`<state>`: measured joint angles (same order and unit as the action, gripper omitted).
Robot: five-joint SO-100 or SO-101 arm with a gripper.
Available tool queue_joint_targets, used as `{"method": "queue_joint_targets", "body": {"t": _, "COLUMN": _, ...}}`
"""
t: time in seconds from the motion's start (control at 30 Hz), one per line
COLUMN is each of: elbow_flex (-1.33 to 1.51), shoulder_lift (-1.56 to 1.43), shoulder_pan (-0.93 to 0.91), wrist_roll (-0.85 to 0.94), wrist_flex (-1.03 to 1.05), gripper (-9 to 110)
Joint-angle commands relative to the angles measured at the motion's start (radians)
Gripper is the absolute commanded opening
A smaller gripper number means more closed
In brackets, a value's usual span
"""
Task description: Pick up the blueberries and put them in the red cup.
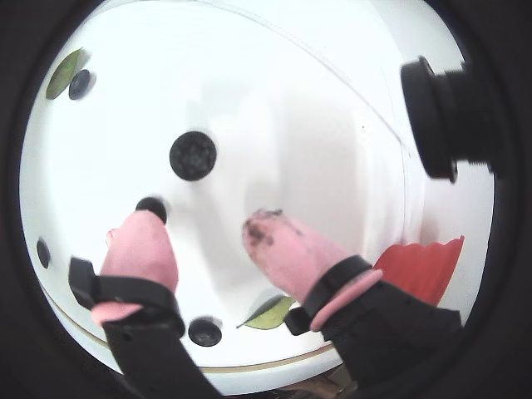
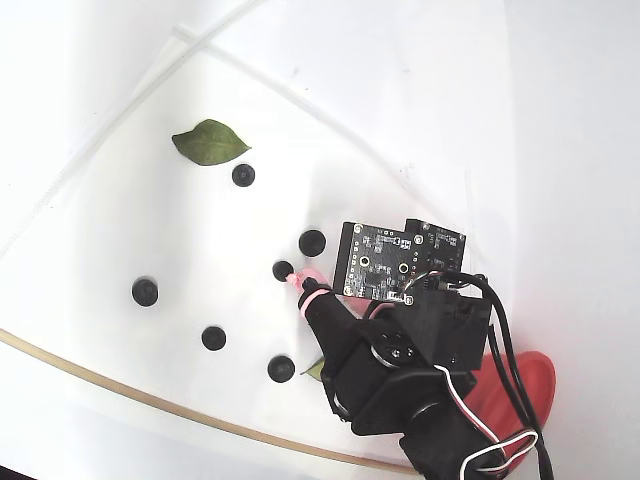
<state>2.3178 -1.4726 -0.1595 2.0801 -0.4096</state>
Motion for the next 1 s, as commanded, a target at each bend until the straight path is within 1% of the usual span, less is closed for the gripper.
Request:
{"method": "queue_joint_targets", "body": {"t": 0.0, "elbow_flex": -0.06, "shoulder_lift": 0.009, "shoulder_pan": -0.005, "wrist_roll": 0.009, "wrist_flex": -0.032, "gripper": 19}}
{"method": "queue_joint_targets", "body": {"t": 0.97, "elbow_flex": -0.212, "shoulder_lift": 0.219, "shoulder_pan": 0.0, "wrist_roll": -0.018, "wrist_flex": -0.152, "gripper": 20}}
